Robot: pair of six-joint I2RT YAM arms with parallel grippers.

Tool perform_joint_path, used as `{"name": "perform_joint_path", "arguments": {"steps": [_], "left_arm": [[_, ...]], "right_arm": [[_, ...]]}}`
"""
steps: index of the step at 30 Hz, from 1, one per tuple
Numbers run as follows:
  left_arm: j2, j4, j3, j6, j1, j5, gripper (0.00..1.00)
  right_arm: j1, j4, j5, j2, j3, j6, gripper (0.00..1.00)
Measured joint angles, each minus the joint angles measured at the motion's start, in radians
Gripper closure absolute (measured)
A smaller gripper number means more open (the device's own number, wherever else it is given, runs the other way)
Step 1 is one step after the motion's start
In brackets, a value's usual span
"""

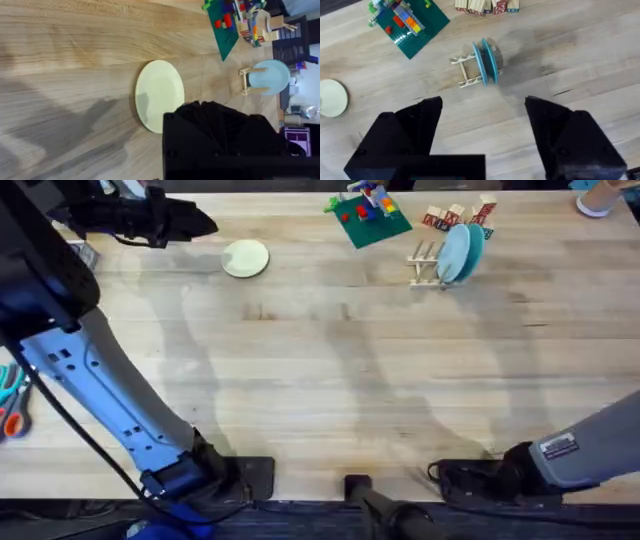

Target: Pick up the plates from the table one by one and place each into a slot on the dish rack.

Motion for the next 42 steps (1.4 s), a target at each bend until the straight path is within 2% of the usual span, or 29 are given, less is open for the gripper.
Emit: {"name": "perform_joint_path", "arguments": {"steps": [18, 29, 37, 42], "left_arm": [[0.004, -0.001, 0.000, 0.000, -0.007, -0.052, 0.960], [0.135, -0.020, 0.000, 0.010, -0.007, -0.059, 0.962], [0.186, -0.028, 0.000, 0.016, -0.009, -0.006, 0.962], [0.187, -0.026, 0.000, 0.024, -0.015, -0.005, 0.962]], "right_arm": [[0.000, 0.000, 0.000, 0.000, 0.000, 0.000, 0.005], [0.000, 0.000, 0.000, 0.000, 0.000, 0.000, 0.005], [0.000, 0.000, 0.000, 0.000, 0.000, 0.000, 0.005], [0.000, 0.000, 0.000, 0.000, 0.000, 0.000, 0.005]]}}
